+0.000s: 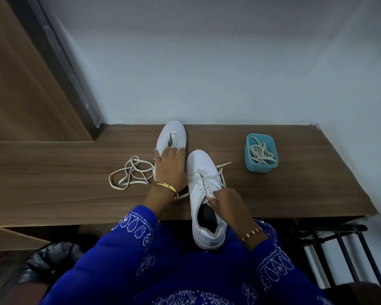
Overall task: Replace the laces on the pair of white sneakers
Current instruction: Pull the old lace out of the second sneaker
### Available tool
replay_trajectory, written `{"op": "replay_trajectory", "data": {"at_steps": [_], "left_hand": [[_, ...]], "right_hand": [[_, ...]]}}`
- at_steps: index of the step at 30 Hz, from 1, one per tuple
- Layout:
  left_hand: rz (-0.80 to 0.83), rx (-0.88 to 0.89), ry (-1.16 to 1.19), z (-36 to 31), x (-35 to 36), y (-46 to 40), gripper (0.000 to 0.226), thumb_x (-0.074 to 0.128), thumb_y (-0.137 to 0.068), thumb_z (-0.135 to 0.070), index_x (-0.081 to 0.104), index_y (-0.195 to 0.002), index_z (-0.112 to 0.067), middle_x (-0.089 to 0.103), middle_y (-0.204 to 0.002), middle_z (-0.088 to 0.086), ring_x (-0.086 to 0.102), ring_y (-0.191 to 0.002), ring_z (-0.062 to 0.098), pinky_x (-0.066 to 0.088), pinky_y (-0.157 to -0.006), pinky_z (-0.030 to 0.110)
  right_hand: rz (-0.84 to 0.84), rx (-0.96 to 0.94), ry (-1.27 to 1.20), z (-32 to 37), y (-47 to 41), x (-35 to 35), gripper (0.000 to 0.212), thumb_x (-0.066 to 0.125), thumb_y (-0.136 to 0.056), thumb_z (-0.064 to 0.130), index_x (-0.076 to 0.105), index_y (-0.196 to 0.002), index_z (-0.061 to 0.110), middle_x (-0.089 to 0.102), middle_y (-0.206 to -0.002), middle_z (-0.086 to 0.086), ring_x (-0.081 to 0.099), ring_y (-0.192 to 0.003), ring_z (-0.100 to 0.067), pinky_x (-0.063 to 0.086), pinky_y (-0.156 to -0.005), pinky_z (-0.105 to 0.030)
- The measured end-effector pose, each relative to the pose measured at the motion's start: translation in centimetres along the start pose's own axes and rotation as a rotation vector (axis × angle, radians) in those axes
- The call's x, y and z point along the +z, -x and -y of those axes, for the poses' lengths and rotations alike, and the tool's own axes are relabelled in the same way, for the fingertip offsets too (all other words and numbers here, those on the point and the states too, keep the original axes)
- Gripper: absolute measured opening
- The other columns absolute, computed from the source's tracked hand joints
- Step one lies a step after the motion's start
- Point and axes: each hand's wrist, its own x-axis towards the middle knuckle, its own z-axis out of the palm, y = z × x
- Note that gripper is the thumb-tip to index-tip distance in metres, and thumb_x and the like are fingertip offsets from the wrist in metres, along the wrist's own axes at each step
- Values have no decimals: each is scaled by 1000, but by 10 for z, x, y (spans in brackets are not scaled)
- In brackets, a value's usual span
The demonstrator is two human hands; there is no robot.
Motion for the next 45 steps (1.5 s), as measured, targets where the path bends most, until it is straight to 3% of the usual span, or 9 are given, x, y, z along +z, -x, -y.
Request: {"op": "replay_trajectory", "data": {"at_steps": [5, 9, 14, 20, 24, 26, 34, 40, 45], "left_hand": [[49, 302, 26, -22, 17, 6, 31, 40, -94, -24, 60, -115, -14, 63, -107, 9, 59, -99, 28, 37, -88, 33], [91, 239, 13, -26, 23, 3, 29, 42, -94, -16, 64, -114, -12, 60, -109, 11, 58, -101, 29, 42, -80, 32], [85, 175, 34, -26, 19, -1, 25, 42, -92, -13, 57, -111, -6, 57, -111, 12, 58, -98, 32, 44, -79, 35], [-49, -96, 1139, -13, 4, -9, 31, 32, -94, 5, 41, -71, -15, 53, -72, 8, 63, -69, 18, 49, -74, 36], [-268, -471, 1785, -3, -39, -13, 30, 28, -99, -7, 41, -74, -15, 45, -42, -2, 49, -31, 8, 48, -38, 21], [-341, -493, 1685, 12, -46, -16, 29, 29, -101, -13, 38, -73, -16, 37, -46, -2, 42, -29, 3, 49, -37, 23], [81, -102, 935, 11, -6, 10, 33, 45, -90, -5, 45, -59, -16, 50, -50, 2, 49, -46, 18, 38, -52, 26], [-51, 19, 454, -1, 9, 18, 15, 45, -85, -4, 58, -92, -4, 60, -93, 14, 55, -85, 30, 35, -65, 28], [-162, 195, 265, -7, 15, 29, 19, 41, -62, -3, 59, -62, -8, 53, -66, 12, 51, -56, 32, 38, -46, 31]], "right_hand": [[16, 0, -6, 2, -1, -3, 36, 53, -91, 29, 62, -80, -5, 57, -76, -16, 42, -69, -17, 24, -60, -25], [3, 1, 32, 4, 1, -3, 32, 49, -93, 30, 52, -72, 6, 45, -72, -9, 41, -69, -17, 19, -47, -20], [-174, 44, -2, 5, 7, 1, 30, 46, -93, 21, 54, -68, 7, 56, -69, -14, 41, -65, -18, 24, -59, -25], [-94, 122, 66, 0, 2, -3, 27, 39, -97, 20, 54, -79, 6, 62, -88, -11, 44, -74, -16, 22, -61, -19], [-64, 134, 90, 1, 1, -7, 31, 37, -98, 18, 59, -98, -4, 63, -103, -16, 58, -95, -24, 27, -63, -21], [-47, 140, 115, -1, 2, -9, 33, 35, -98, 19, 60, -98, -3, 63, -103, -15, 58, -97, -24, 31, -67, -23], [-74, 173, 34, 0, 2, -8, 34, 41, -95, 18, 39, -63, 6, 61, -83, -16, 53, -79, -27, 20, -58, -23], [-81, 207, -93, -4, 2, -8, 33, 46, -91, 11, 36, -59, 10, 58, -77, -18, 48, -69, -25, 21, -56, -27], [-59, 232, -163, -9, 6, -6, 42, 53, -89, 17, 31, -54, 17, 38, -57, 4, 38, -56, -10, 28, -57, -25]]}}
